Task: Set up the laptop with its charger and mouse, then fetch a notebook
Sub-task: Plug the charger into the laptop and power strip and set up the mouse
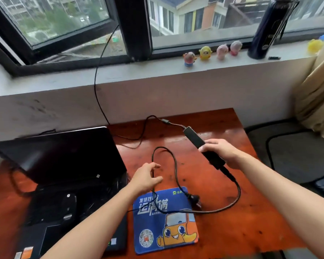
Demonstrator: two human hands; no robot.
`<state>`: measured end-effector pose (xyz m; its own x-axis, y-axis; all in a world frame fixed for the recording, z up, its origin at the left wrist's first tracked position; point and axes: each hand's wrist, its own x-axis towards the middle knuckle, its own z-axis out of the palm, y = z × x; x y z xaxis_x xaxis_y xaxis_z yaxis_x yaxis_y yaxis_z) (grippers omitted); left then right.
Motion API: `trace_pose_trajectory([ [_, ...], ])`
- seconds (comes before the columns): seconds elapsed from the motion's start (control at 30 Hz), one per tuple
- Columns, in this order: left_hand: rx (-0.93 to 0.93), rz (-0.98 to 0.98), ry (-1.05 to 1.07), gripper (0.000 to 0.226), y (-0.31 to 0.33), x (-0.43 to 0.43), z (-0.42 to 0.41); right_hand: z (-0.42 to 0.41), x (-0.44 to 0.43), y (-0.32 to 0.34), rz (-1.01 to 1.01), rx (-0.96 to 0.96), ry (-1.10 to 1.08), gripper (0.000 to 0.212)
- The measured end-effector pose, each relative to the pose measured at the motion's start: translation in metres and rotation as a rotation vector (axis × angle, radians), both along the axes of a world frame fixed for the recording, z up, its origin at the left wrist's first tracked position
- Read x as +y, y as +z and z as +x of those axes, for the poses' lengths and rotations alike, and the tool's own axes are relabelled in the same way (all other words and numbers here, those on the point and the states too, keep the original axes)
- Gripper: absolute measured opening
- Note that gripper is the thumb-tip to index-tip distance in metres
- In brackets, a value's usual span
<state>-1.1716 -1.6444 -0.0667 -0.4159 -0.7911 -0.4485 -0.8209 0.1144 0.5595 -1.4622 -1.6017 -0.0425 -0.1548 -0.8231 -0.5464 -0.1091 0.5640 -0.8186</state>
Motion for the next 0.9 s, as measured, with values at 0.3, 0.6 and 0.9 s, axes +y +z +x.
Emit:
trace_pose_trajectory([
  [0.3,-0.299,0.265,-0.542,0.041,-0.038,0.062,0.0,-0.006,-0.009,0.056,-0.087,-0.859,-0.127,0.064],
  [0.6,-0.013,-0.235,-0.075,0.024,0.055,-0.003,0.034,0.006,-0.037,0.046,-0.109,-1.035,-0.501,0.061],
  [0.9,0.423,-0.739,0.153,0.023,0.245,-0.12,0.051,0.028,-0.085,0.064,-0.111,-1.064,-0.787,0.029],
])
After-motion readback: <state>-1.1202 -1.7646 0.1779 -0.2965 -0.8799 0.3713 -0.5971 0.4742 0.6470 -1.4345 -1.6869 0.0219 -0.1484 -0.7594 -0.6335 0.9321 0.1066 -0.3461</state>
